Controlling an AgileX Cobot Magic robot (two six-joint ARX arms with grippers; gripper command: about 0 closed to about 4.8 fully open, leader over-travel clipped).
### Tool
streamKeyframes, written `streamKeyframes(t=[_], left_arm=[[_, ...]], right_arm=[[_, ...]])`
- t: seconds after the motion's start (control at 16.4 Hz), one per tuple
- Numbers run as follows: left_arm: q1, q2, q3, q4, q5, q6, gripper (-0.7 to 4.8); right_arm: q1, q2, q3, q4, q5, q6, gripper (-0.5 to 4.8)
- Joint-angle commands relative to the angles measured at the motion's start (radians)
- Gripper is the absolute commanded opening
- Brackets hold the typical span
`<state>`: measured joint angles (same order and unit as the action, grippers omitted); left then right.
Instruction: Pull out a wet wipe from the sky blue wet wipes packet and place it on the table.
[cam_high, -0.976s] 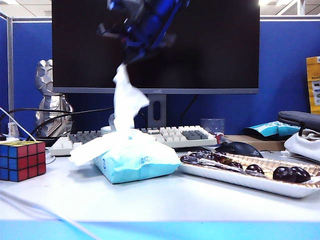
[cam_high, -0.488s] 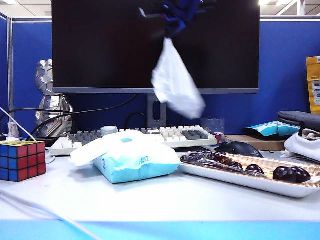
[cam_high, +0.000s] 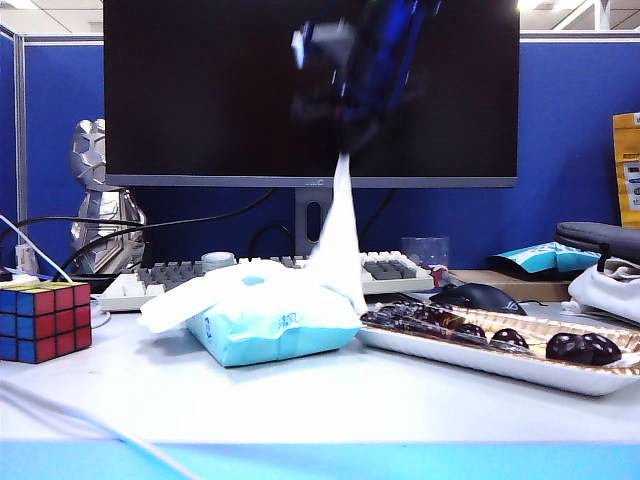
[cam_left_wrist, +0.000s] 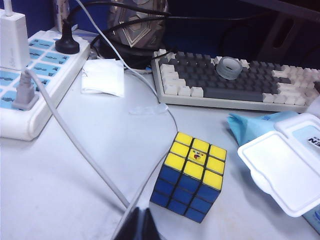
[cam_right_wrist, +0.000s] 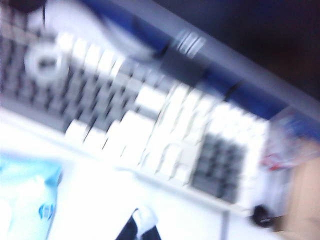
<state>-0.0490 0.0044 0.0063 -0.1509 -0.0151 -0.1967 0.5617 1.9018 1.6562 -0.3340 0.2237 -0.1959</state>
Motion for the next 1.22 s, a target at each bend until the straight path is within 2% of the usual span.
streamKeyframes(t=[0.06,0.31,0.37,0.43,0.49,0.79,0.92,0.98,1.04,1.22], left_arm=[[0.002,-0.003,-0.001,0.007,0.0,0.002,-0.03],[0.002,-0.003,-0.001,0.007,0.0,0.002,-0.03],[0.002,-0.003,-0.001,0.007,0.0,0.002,-0.03],[0.002,-0.003,-0.001,0.007,0.0,0.002,-0.03],[0.002,-0.003,-0.001,0.007,0.0,0.002,-0.03],[0.002,-0.003,-0.001,0.007,0.0,0.002,-0.03],[0.002,-0.003,-0.001,0.007,0.0,0.002,-0.03],[0.002,-0.003,-0.001,0.007,0.0,0.002,-0.03],[0.002,-0.003,-0.001,0.007,0.0,0.002,-0.03],[0.002,-0.003,-0.001,0.007,0.0,0.002,-0.03]], right_arm=[[0.001,0.035,0.007,0.013,0.01,0.003,-0.03],[0.0,0.057,0.007,-0.002,0.023,0.008,0.0],[0.0,0.056,0.007,-0.002,0.044,0.008,0.6],[0.0,0.055,0.007,-0.002,0.048,0.008,1.55],[0.0,0.054,0.007,-0.002,0.047,0.008,1.89],[0.002,0.026,0.009,0.013,0.048,0.008,1.88],[0.002,-0.002,0.01,0.045,0.049,0.008,1.48],[0.002,-0.021,0.01,0.063,0.055,0.007,0.89],[0.002,-0.042,0.01,0.074,0.054,0.005,-0.12],[0.002,-0.134,0.01,0.07,0.055,0.004,-0.01]])
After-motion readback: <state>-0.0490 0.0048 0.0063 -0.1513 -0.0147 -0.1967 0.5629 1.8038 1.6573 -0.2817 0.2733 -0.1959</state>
